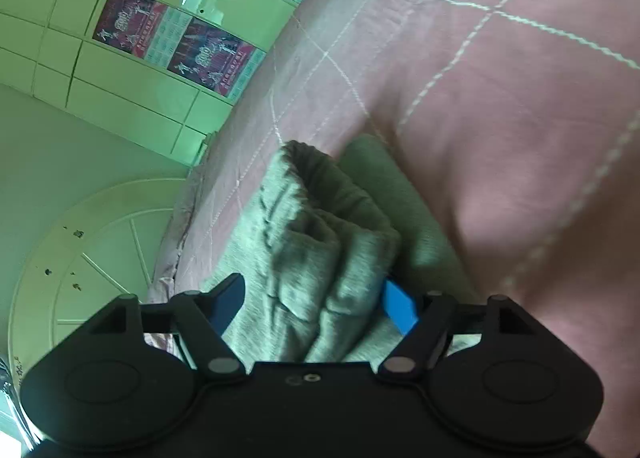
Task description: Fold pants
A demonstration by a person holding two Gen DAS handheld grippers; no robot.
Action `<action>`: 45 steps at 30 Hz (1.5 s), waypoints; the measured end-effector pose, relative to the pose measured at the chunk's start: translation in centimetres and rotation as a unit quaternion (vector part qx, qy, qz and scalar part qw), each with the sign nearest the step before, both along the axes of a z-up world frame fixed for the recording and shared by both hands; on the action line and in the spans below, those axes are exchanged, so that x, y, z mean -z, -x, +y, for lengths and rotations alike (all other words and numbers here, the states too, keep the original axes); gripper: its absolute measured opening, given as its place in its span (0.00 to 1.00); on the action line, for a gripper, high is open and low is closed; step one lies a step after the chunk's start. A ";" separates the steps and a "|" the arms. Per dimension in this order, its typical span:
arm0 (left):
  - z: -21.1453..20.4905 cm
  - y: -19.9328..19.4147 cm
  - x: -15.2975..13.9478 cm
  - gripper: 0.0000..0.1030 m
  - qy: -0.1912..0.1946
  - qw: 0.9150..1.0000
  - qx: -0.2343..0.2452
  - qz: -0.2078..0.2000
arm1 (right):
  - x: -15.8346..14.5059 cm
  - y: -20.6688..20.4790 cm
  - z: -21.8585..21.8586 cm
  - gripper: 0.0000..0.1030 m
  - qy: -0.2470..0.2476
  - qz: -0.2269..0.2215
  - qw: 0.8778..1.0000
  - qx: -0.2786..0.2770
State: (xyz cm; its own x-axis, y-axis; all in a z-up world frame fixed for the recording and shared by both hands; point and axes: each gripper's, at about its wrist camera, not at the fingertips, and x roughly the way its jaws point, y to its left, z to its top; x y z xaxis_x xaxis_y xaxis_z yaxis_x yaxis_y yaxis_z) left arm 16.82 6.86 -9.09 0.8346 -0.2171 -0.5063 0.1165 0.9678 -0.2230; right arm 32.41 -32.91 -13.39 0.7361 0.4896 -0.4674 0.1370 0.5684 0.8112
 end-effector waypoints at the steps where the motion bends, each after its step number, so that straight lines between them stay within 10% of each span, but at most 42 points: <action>1: 0.0 0.1 0.4 0.61 -0.002 1.000 0.001 0.003 | 0.0 -0.5 0.3 0.69 0.010 0.004 1.000 -0.002; 5: -0.5 -0.4 1.8 0.61 -0.008 1.000 0.016 0.016 | -0.8 -1.5 1.9 0.52 0.067 0.017 0.998 -0.013; 11: -0.4 -2.8 2.9 0.61 -0.003 0.999 -0.021 0.025 | 0.0 -1.6 2.3 0.58 0.076 0.022 0.997 -0.018; 13: -0.5 -2.8 3.3 0.61 -0.009 0.999 -0.024 0.026 | -1.3 -2.2 3.4 0.36 0.094 0.028 0.995 -0.025; 21: -0.6 -0.3 3.8 0.65 -0.020 0.996 -0.090 -0.015 | -14.8 1.0 8.5 0.22 0.099 -0.198 0.972 -0.078; 24: -0.4 -0.1 3.6 0.71 -0.014 0.994 -0.101 -0.024 | -12.0 2.4 4.8 0.22 0.097 -0.168 0.980 -0.031; 28: 0.1 -0.3 4.4 0.71 -0.002 0.995 -0.101 -0.010 | 0.4 1.4 0.1 0.22 0.047 0.038 0.998 0.025; 29: 0.1 -0.4 4.4 0.71 -0.002 0.995 -0.099 -0.009 | 2.4 2.1 -1.0 0.20 -0.001 0.025 0.999 0.039; 41: 0.2 -0.6 4.5 0.71 -0.006 0.995 -0.099 -0.007 | -0.5 1.9 0.7 0.48 0.085 -0.001 0.996 -0.013; 45: 0.4 -0.5 4.6 0.71 -0.004 0.995 -0.098 -0.006 | -2.6 2.5 1.7 0.31 0.102 -0.020 0.994 -0.020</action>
